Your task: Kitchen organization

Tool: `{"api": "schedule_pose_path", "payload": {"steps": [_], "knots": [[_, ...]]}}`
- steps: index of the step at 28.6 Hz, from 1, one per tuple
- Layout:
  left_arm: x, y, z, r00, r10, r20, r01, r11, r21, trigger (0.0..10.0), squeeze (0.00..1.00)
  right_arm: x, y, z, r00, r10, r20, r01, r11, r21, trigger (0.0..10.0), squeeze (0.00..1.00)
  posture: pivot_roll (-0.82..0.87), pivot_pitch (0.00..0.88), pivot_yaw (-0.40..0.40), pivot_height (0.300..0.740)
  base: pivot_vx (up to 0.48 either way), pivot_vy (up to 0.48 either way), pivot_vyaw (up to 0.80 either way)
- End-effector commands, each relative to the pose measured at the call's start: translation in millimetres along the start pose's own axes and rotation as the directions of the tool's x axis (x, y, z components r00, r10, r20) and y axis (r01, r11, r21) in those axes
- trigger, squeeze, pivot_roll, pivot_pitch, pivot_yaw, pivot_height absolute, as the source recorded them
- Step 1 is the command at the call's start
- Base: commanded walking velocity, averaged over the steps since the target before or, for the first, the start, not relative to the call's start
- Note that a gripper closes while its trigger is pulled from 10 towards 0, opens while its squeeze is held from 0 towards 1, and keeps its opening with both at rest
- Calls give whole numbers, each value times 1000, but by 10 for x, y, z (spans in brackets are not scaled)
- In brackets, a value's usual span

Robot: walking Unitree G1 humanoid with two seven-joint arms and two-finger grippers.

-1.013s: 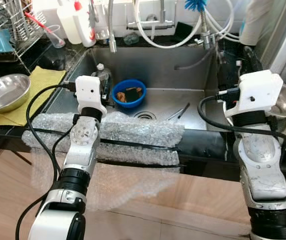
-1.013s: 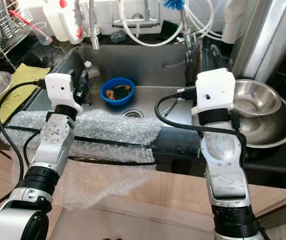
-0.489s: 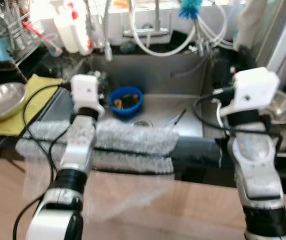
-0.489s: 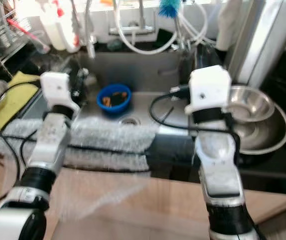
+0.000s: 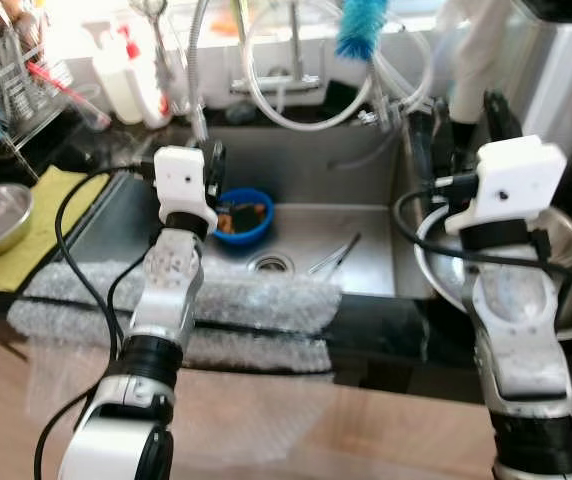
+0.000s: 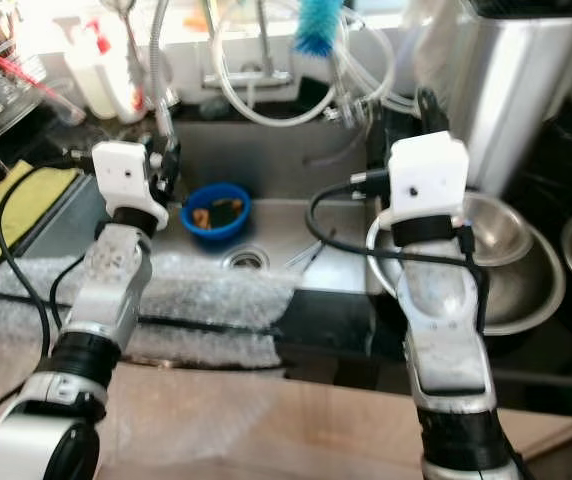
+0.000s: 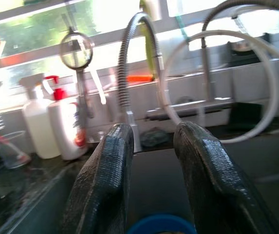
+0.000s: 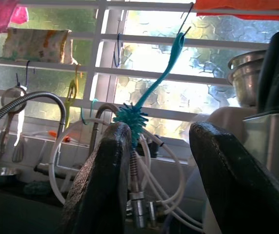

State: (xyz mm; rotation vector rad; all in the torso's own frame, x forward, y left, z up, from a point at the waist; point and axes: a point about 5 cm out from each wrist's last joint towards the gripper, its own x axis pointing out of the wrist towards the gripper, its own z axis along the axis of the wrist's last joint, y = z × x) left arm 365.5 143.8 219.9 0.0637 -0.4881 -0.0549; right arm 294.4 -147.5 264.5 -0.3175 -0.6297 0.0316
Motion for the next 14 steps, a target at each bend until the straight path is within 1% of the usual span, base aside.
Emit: {"api": "schedule_pose_path", "payload": {"steps": [1, 6, 7, 11, 14], "knots": [[10, -16, 34, 1000, -5, 20, 5, 1000, -16, 10000, 0, 2, -25, 27, 1000, -4, 7, 4, 1000, -11, 10000, 0, -109, 108, 120, 740, 0, 0, 0], [12, -21, 34, 1000, -9, 20, 10, 1000, -19, 10000, 0, 17, -21, 40, 1000, 4, -4, -4, 1000, -6, 10000, 0, -115, 108, 121, 740, 0, 0, 0], [16, -24, 34, 1000, -14, 20, 14, 1000, -20, 10000, 0, 39, -34, 50, 999, 10, -31, -10, 1000, -11, 10000, 0, -117, 108, 122, 740, 0, 0, 0], [20, -31, 33, 1000, -21, 18, 21, 1000, -22, 10000, 0, 74, -75, 95, 998, 16, -59, -16, 1000, -3, 10000, 0, -119, 109, 122, 740, 0, 0, 0], [22, -44, 24, 999, -31, 11, 31, 999, -25, 10000, 0, 93, -118, 113, 995, 18, -101, -21, 999, -29, 10000, 0, -128, 109, 122, 740, 0, 0, 0]]}}
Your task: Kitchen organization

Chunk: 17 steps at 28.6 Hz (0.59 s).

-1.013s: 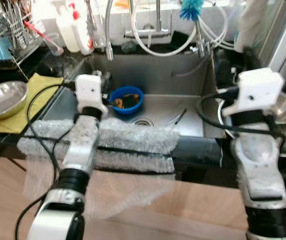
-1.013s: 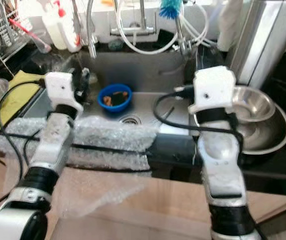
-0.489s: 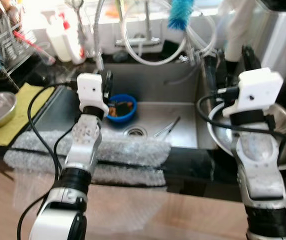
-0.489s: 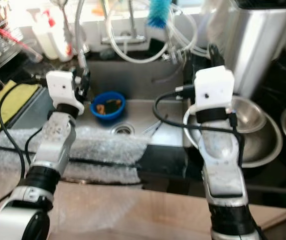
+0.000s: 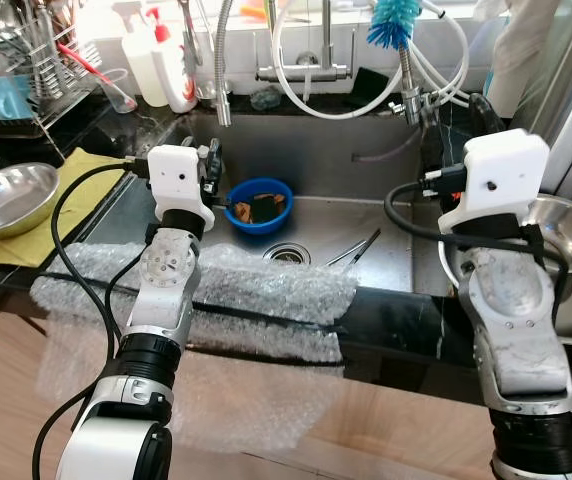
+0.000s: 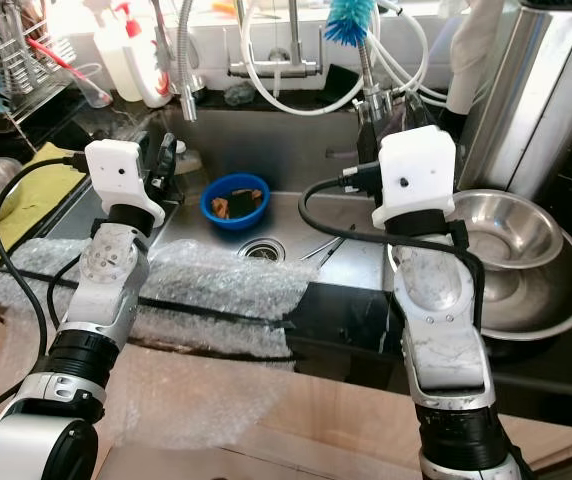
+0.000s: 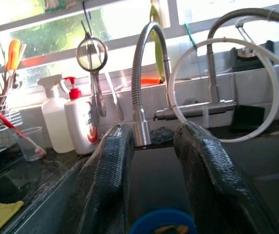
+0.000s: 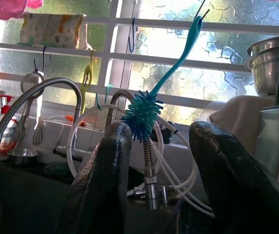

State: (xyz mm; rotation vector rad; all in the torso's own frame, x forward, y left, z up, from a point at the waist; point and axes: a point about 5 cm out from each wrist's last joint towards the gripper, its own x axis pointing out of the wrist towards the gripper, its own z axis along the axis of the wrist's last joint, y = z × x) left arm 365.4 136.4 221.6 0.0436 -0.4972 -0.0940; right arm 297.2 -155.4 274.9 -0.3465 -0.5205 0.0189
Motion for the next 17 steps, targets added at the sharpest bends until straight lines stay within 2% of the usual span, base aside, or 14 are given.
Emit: {"api": "schedule_pose_path", "payload": {"steps": [1, 6, 9, 10, 11, 12, 14, 17], "knots": [[9, 28, 6, 1000, 1, -1, -1, 1000, 3, 10000, 0, 12, -15, 74, 1000, 6, 8, -6, 1000, -4, 10000, 0, -128, 109, 122, 740, 0, 0, 0], [14, -11, -16, 999, -30, -17, 30, 999, -12, 10000, 0, 21, -204, 24, 992, -10, -130, -4, 994, -105, 10000, 0, -134, 112, 123, 740, 0, 0, 0], [8, -29, -28, 999, -43, -23, 43, 999, -14, 10000, 0, 18, -262, 12, 984, -28, -179, 5, 992, -129, 10000, 0, -133, 111, 123, 740, 0, 0, 0], [6, -32, -32, 999, -47, -25, 47, 999, -14, 10000, 0, 11, -273, 15, 977, 42, -211, -88, 973, -215, 10000, 0, -140, 112, 125, 740, 0, 0, 0], [3, -37, -41, 998, -54, -30, 54, 998, -16, 10000, 0, -24, -314, 6, 946, 136, -293, -232, 917, -325, 10000, 0, -145, 112, 126, 740, 0, 0, 0], [0, -41, -46, 998, -58, -32, 58, 998, -17, 10000, 0, -43, -340, 10, 935, 156, -317, -266, 901, -341, 10000, 0, -149, 111, 125, 740, 0, 0, 0], [-8, -48, -58, 997, -65, -36, 64, 998, -20, 10000, 0, -64, -441, 49, 929, 137, -343, -256, 907, -333, 10000, 0, -154, 104, 125, 740, 0, 0, 0], [-23, -69, -71, 996, -75, -39, 74, 997, -28, 10000, 0, -111, -500, 59, 915, 126, -382, -262, 908, -328, 10000, 0, -167, 71, 130, 740, 0, 0, 0]]}}
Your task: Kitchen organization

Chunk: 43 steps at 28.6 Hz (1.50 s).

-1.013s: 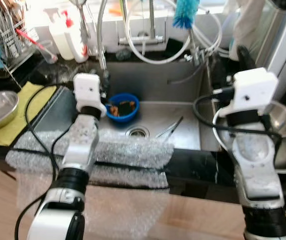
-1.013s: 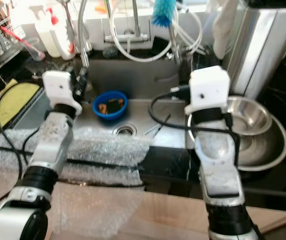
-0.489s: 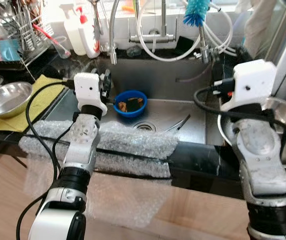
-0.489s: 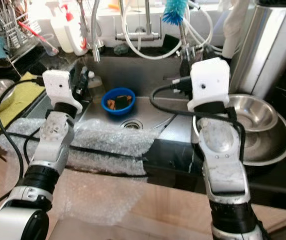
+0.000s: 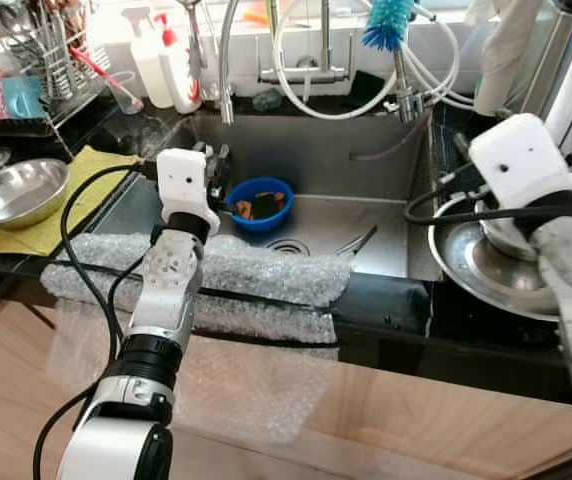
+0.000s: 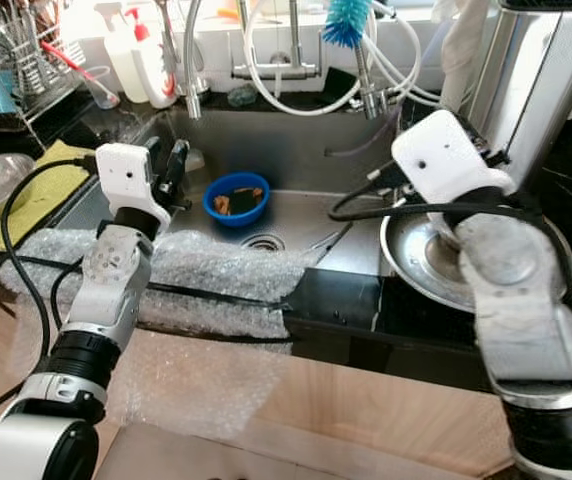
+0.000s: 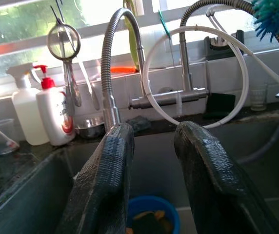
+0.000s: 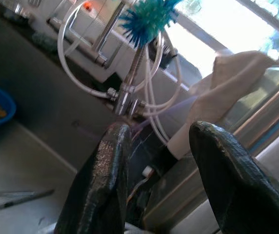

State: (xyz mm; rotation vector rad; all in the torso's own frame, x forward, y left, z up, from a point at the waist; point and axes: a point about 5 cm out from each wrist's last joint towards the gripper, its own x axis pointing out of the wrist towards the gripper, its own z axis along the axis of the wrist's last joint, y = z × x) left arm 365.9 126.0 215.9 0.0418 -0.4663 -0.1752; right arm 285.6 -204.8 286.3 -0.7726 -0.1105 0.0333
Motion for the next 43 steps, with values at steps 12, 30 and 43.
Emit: {"api": "schedule_pose_path", "payload": {"steps": [12, 30, 43], "knots": [[22, -42, -33, 998, -57, -21, 56, 998, -19, 10000, 0, -155, -48, 150, 996, 20, -83, 2, 967, 253, 10000, 0, -202, 65, 134, 740, 0, 0, 0], [28, -20, -56, 998, -54, -33, 54, 999, -2, 10000, 0, -29, 183, 105, 997, -61, -36, 66, 987, 144, 10000, 0, -158, 96, 129, 740, 0, 0, 0], [23, -101, -93, 994, -98, -55, 97, 995, -19, 10000, 0, -135, 24, -16, 980, -46, -194, 71, 990, 123, 10000, 0, -177, 110, 129, 740, 0, 0, 0]]}}
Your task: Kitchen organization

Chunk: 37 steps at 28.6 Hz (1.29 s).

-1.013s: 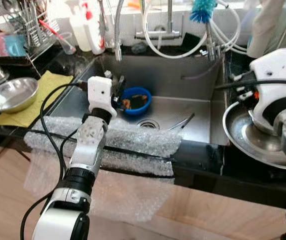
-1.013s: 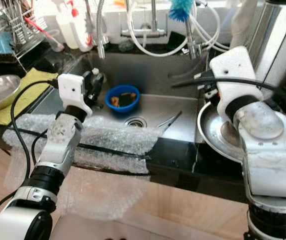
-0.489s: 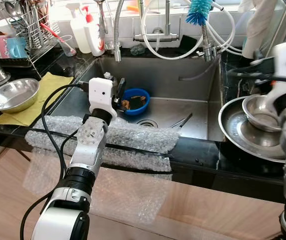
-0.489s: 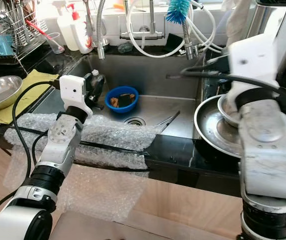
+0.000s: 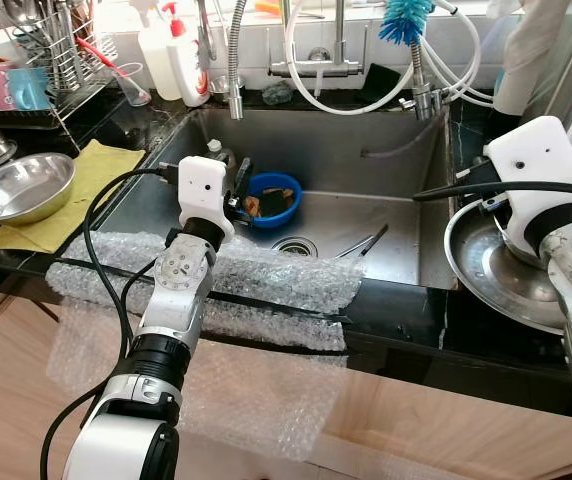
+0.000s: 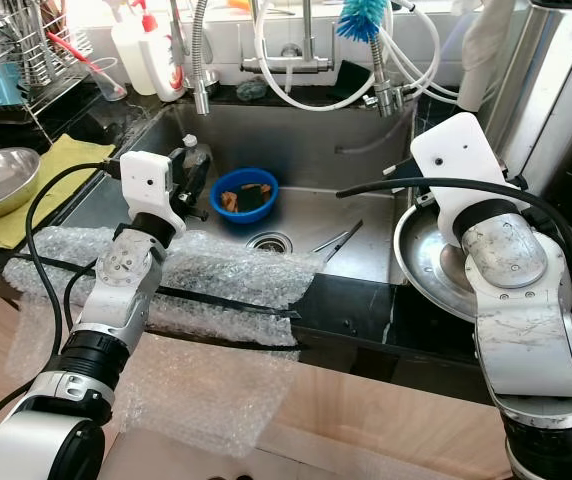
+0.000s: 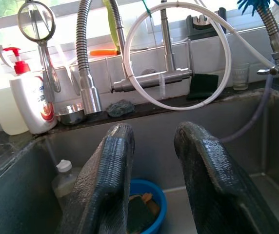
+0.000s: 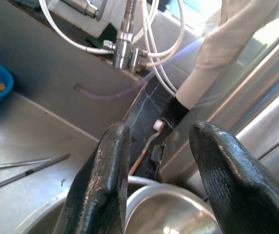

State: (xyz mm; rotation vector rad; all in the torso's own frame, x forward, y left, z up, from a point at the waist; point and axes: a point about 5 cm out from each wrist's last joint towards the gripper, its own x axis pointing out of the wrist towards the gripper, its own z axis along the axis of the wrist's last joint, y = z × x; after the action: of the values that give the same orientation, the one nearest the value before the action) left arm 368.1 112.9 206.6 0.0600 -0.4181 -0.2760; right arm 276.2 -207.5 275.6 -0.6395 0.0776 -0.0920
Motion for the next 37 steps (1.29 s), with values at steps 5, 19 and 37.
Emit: {"api": "schedule_pose_path", "payload": {"steps": [5, 19, 37], "knots": [[23, 37, 3, 1000, -7, -11, 7, 1000, -3, 10000, 0, -76, 37, 38, 1000, 17, -26, -14, 994, 109, 10000, 0, -174, 107, 131, 740, 0, 0, 0], [24, -1, -7, 999, -37, -20, 37, 999, -8, 10000, 0, -136, 144, -189, 992, 16, -128, -4, 996, 94, 10000, 0, -172, 105, 136, 740, 0, 0, 0], [28, 0, -9, 998, -49, -27, 49, 999, -7, 10000, 0, -137, 180, -277, 989, 27, -145, -16, 997, 77, 10000, 0, -171, 105, 137, 740, 0, 0, 0]]}}
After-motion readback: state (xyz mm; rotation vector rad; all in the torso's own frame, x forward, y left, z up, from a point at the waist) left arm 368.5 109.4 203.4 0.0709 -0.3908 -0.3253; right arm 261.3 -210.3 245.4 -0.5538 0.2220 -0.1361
